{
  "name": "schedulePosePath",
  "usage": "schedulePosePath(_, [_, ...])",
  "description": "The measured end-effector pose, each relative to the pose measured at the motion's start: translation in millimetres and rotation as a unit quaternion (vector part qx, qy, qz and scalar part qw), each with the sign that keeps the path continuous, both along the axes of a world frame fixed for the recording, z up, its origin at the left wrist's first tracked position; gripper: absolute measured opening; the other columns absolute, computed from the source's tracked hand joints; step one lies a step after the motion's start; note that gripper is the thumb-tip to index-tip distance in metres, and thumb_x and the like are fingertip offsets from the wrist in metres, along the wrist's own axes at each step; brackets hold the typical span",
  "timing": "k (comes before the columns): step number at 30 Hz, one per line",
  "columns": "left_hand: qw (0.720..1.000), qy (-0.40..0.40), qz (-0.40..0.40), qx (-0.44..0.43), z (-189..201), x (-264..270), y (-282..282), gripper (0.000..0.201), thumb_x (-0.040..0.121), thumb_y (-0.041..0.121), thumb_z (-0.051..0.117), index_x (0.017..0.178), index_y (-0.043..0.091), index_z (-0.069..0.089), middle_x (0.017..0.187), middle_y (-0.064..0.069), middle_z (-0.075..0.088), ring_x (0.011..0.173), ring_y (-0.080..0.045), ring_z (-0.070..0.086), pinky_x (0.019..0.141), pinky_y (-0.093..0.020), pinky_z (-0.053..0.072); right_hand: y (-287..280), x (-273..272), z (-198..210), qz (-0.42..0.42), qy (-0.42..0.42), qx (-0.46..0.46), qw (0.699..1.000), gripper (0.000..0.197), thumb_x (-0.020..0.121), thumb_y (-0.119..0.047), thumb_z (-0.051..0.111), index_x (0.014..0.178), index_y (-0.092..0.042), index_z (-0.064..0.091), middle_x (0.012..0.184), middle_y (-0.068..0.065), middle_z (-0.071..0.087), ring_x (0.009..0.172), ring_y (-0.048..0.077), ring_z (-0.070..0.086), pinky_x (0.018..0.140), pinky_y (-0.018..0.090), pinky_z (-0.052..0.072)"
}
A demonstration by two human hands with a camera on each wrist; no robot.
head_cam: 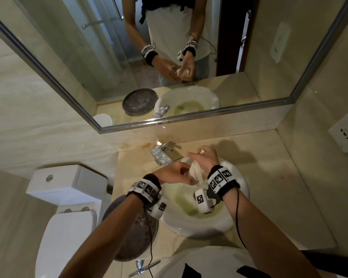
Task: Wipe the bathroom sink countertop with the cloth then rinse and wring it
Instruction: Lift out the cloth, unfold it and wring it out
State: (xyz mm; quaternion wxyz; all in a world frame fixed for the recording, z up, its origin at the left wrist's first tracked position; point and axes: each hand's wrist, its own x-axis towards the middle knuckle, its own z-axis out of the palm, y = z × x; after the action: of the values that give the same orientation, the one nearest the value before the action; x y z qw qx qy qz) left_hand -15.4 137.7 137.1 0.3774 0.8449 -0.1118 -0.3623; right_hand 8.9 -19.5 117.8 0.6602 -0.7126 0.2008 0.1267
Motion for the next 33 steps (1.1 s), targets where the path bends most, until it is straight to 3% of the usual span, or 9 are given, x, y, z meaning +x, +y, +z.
schedulePosePath(2, [0.999,0.027,0.007,-0.019,3.4,6.0,14.5,0.035,0.073,0.035,0.085,0.104,0.029,0.07,0.088,0.009,0.067,0.083,-0.01,0.062,0.078,-0.027,0.05,-0.6,0.5,0.1,0.029,-0.009,-0.009,0.999,0.043,0.064,-0.026,0.088,0.069,-0.022,0.045,0.077,-0.002,0.059,0.076,0.019,0.057,0.081,0.038,0.054])
schedulePosePath(7, [0.997,0.067,0.023,-0.03,12.9,13.9,24.7,0.062,0.065,0.032,0.092,0.12,0.021,0.065,0.11,-0.001,0.07,0.084,-0.016,0.066,0.072,-0.034,0.056,-0.3,-3.3,10.9,0.054,-0.01,0.119,0.991,0.045,0.075,-0.013,0.086,0.064,-0.018,0.043,0.074,0.011,0.061,0.068,0.02,0.062,0.066,0.03,0.054])
schedulePosePath(10, [0.995,0.097,-0.011,-0.031,15.7,10.0,23.6,0.045,0.072,0.03,0.087,0.113,0.029,0.069,0.109,0.008,0.071,0.085,-0.009,0.062,0.063,-0.025,0.049,2.5,-6.2,20.5,0.043,0.012,0.245,0.968,0.05,0.075,-0.022,0.089,0.059,-0.016,0.042,0.063,0.011,0.048,0.058,0.023,0.056,0.061,0.032,0.053])
schedulePosePath(14, [0.987,0.141,-0.006,-0.082,4.1,3.2,23.5,0.039,0.078,0.021,0.082,0.114,0.015,0.07,0.095,-0.008,0.063,0.073,-0.017,0.05,0.05,-0.022,0.036,4.9,-9.1,33.0,0.061,0.003,0.325,0.944,0.052,0.085,-0.023,0.08,0.055,-0.011,0.038,0.052,0.005,0.033,0.049,0.021,0.044,0.06,0.032,0.048])
schedulePosePath(17, [0.981,0.167,0.014,-0.097,0.4,-0.5,25.1,0.03,0.077,0.018,0.081,0.105,0.022,0.072,0.09,-0.007,0.055,0.066,-0.017,0.036,0.049,-0.024,0.023,5.5,-9.8,36.1,0.064,0.002,0.356,0.932,0.054,0.088,-0.021,0.075,0.053,-0.011,0.036,0.047,0.003,0.03,0.047,0.02,0.04,0.06,0.035,0.042])
schedulePosePath(23, [0.992,0.091,0.046,-0.076,2.7,-6.8,16.5,0.025,0.072,0.033,0.089,0.09,0.023,0.075,0.074,0.004,0.062,0.061,-0.017,0.045,0.047,-0.027,0.03,10.3,-12.5,32.9,-0.015,0.024,0.314,0.949,0.048,0.084,-0.014,0.077,0.051,-0.014,0.043,0.045,0.002,0.031,0.046,0.02,0.037,0.055,0.033,0.04])
schedulePosePath(26, [0.997,0.021,0.055,-0.056,-4.7,-11.2,9.9,0.033,0.067,0.036,0.091,0.091,0.018,0.076,0.085,0.002,0.075,0.075,-0.022,0.067,0.065,-0.033,0.054,14.5,-13.3,26.5,-0.056,0.028,0.251,0.966,0.046,0.082,-0.008,0.076,0.05,-0.014,0.044,0.044,0.002,0.034,0.042,0.02,0.039,0.054,0.033,0.04])
schedulePosePath(28, [0.997,-0.041,0.058,-0.024,-11.1,-14.3,5.3,0.035,0.064,0.04,0.09,0.088,0.02,0.076,0.086,0.001,0.076,0.081,-0.021,0.07,0.077,-0.04,0.056,17.8,-12.5,22.3,-0.081,0.027,0.22,0.972,0.042,0.08,-0.008,0.076,0.051,-0.014,0.047,0.044,0.002,0.036,0.042,0.021,0.039,0.057,0.036,0.041])
schedulePosePath(33, [0.986,-0.145,0.081,0.022,-27.5,-18.9,-6.1,0.039,0.063,0.034,0.087,0.094,0.017,0.071,0.088,0.003,0.074,0.076,-0.013,0.068,0.072,-0.034,0.058,21.8,-10.7,12.2,-0.155,0.039,0.168,0.973,0.034,0.08,-0.005,0.071,0.056,-0.009,0.048,0.046,0.003,0.041,0.042,0.021,0.04,0.061,0.035,0.042])
